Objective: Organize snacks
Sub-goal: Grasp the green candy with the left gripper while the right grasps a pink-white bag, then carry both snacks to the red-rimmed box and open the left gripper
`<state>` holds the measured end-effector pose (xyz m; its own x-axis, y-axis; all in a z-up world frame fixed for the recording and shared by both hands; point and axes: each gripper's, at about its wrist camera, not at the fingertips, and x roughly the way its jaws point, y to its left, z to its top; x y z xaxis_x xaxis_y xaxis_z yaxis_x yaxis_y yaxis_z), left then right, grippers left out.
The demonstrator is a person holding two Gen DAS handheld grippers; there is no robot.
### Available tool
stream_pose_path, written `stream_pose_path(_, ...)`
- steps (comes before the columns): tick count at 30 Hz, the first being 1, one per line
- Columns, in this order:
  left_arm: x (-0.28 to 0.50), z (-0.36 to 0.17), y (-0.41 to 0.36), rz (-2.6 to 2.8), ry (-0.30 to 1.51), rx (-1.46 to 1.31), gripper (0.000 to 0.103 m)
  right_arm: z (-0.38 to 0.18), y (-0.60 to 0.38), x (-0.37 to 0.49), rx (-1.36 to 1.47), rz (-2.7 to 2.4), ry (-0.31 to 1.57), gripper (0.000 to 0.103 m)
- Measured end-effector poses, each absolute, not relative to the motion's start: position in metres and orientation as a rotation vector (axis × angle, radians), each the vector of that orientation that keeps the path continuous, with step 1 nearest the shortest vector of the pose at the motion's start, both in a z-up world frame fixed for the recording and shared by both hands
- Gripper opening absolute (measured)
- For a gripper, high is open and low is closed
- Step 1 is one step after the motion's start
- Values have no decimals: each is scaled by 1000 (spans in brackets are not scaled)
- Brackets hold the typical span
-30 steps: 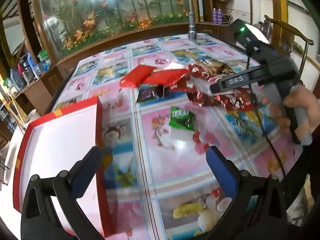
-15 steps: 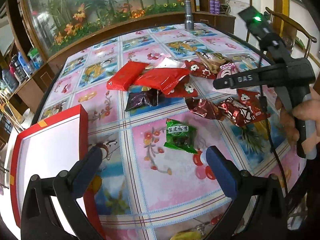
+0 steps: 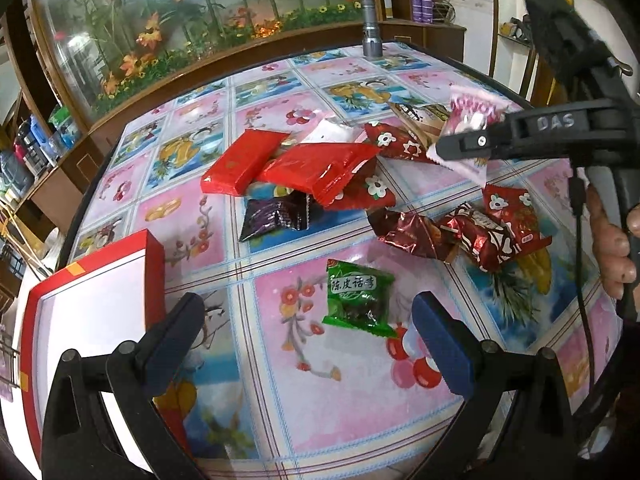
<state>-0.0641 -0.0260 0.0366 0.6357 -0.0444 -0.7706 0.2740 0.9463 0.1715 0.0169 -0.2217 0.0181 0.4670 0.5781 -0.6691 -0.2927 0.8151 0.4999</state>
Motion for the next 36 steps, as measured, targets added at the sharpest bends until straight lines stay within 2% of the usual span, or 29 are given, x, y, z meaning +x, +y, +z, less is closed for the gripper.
stream_pose_path(4,-57,33,-29,-200,873,260,103,25,-219,13,343,558,907,21)
stream_pose_path(6,-54,31,-30,-194,870,263,98,27,-221,13,352,553,897,21)
stream_pose_path(8,-49,27,-32,-202,882,263,86,27,-223,14,369,556,892,21)
stream_pose_path(12,-44,16,-35,-219,928,273,74,28,-226,14,377,544,876,21)
stream_pose_path(14,-44,11,-35,-229,940,271,61,28,-227,14,384,548,869,21)
stream_pose_path(15,-45,12,-34,-243,932,252,58,29,-227,15,383,549,864,21)
stream_pose_path(17,-44,12,-32,-261,935,222,42,28,-227,14,380,550,863,21)
stream_pose_path(23,-47,13,-27,-273,921,158,36,31,-229,10,383,553,822,21)
stream_pose_path(26,-53,18,-21,-269,891,131,24,36,-230,7,391,570,785,21)
stream_pose_path(36,-63,23,-9,-265,880,99,17,45,-213,-5,318,631,709,21)
